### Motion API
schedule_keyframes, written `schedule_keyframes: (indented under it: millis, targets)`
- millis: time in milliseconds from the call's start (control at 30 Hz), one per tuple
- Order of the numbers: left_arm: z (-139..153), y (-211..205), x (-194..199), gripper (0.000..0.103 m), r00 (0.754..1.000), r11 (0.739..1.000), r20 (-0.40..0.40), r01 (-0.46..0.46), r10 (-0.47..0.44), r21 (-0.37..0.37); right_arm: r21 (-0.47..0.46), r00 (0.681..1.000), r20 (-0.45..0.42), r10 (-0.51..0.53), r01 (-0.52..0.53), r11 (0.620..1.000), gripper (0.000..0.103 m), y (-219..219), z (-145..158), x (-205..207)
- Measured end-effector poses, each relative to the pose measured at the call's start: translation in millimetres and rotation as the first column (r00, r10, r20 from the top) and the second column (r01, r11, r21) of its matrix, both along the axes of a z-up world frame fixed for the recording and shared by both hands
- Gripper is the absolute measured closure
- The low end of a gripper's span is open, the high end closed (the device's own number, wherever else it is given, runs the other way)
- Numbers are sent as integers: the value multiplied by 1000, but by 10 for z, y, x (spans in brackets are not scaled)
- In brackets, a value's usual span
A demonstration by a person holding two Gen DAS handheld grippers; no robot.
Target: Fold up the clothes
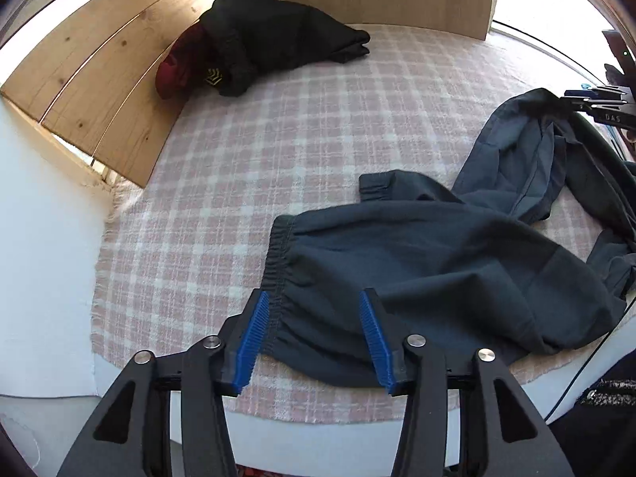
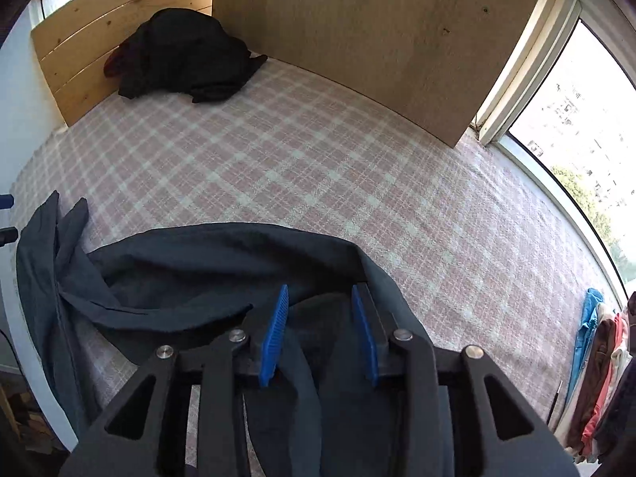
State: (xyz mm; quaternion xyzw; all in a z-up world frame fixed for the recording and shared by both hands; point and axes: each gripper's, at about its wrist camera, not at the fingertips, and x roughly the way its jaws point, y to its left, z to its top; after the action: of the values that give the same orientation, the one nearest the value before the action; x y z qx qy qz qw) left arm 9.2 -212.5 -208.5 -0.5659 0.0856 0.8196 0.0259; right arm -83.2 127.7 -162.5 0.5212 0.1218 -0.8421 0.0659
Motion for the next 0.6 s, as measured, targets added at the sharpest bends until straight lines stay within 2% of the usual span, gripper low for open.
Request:
schedule_keyframes:
  millis: [67, 133, 233, 300, 367, 400, 433, 467, 500, 533, 600]
  targets:
    - [-72, 166, -294, 48, 999, 998, 26, 36, -37, 43, 25, 1000, 8, -7, 7, 1000, 58, 49, -38, 25]
    - [-146, 331, -590, 45, 996, 994, 51, 69, -74, 86, 38, 999, 15, -35, 35, 999, 58, 206, -55, 56]
    - [-375, 499, -862, 45, 987, 997, 155, 21, -32, 69, 7, 995, 41, -95, 94, 996, 57, 484, -87, 91]
    - [-520, 585, -917, 48, 981, 996, 186, 34, -49, 80, -32, 989, 64, -130, 133, 991, 56, 651, -121, 114]
    - [-654, 663, -935, 62, 975, 995, 211, 51, -68, 81, -61, 984, 91, -155, 161, 985, 55, 758, -170, 130]
    - [-651, 687, -929, 62, 978, 996, 198, 61, -73, 65, -73, 980, 108, -165, 173, 982, 55, 788, -205, 127]
    - [-645, 711, -923, 68, 980, 996, 183, 71, -79, 48, -90, 977, 126, -171, 183, 979, 54, 805, -239, 121]
    - [-623, 680, -935, 85, 982, 996, 176, 57, -68, 63, -109, 974, 146, -171, 188, 976, 54, 799, -276, 109]
    - [-601, 647, -948, 95, 984, 996, 169, 43, -56, 79, -117, 973, 163, -165, 185, 976, 54, 769, -321, 89]
    - [-578, 614, -961, 100, 986, 995, 163, 28, -43, 96, -117, 972, 177, -155, 177, 977, 54, 727, -368, 67]
    - [-536, 545, -975, 100, 989, 993, 143, 11, -28, 118, -98, 975, 181, -131, 151, 984, 54, 639, -463, 20]
